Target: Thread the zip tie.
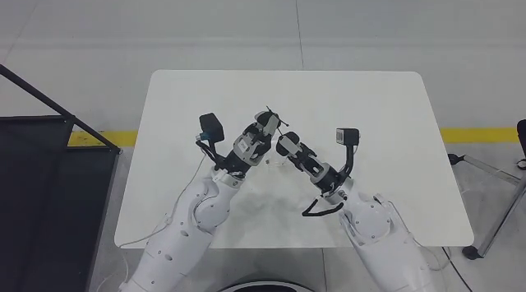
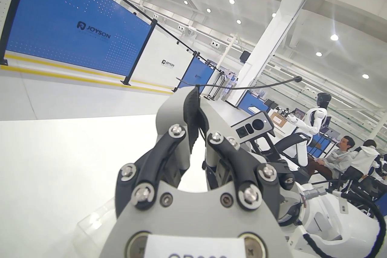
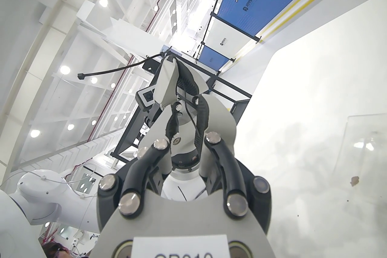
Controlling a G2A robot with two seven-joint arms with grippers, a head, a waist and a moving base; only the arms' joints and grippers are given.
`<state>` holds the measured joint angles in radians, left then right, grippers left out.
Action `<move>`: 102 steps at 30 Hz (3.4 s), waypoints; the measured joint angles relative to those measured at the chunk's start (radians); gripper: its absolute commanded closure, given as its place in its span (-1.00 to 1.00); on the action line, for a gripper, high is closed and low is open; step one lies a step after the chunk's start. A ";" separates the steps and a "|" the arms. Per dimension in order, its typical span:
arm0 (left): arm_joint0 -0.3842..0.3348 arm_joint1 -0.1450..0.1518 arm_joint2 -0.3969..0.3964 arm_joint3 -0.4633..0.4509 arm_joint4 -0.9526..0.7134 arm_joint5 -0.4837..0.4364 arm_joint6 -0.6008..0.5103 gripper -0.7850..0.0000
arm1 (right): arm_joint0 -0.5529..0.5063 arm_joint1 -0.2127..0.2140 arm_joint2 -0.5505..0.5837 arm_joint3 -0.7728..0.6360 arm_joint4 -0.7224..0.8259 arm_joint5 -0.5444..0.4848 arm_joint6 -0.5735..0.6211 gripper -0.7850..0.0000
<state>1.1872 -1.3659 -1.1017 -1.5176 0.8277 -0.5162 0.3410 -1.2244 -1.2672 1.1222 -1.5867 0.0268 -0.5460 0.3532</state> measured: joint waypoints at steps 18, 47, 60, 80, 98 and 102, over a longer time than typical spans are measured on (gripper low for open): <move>0.004 -0.006 -0.004 0.003 0.014 -0.007 0.003 1.00 | -0.005 -0.003 0.010 0.001 0.008 -0.008 -0.002 1.00; 0.012 -0.009 -0.020 -0.004 -0.022 -0.051 -0.054 0.51 | -0.019 -0.008 0.023 -0.015 0.003 -0.036 -0.016 1.00; 0.011 -0.002 -0.040 0.001 -0.068 -0.140 -0.129 0.21 | -0.003 -0.011 0.033 -0.009 0.028 -0.042 -0.013 1.00; -0.015 0.042 -0.168 0.031 -0.754 -0.196 -0.609 -0.76 | 0.042 0.012 0.078 0.091 0.391 -0.152 0.354 1.00; -0.101 0.078 -0.205 0.121 -1.068 -0.108 -1.087 -1.00 | 0.106 0.037 0.121 0.251 0.875 0.004 0.925 1.00; -0.101 0.078 -0.205 0.121 -1.068 -0.108 -1.088 -1.00 | 0.106 0.037 0.121 0.250 0.875 0.003 0.924 1.00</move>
<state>1.0859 -1.2882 -1.3071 -1.3961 -0.2408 -0.6245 -0.7469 -1.1184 -1.2298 1.2428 -1.3367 0.9017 -0.5425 1.2775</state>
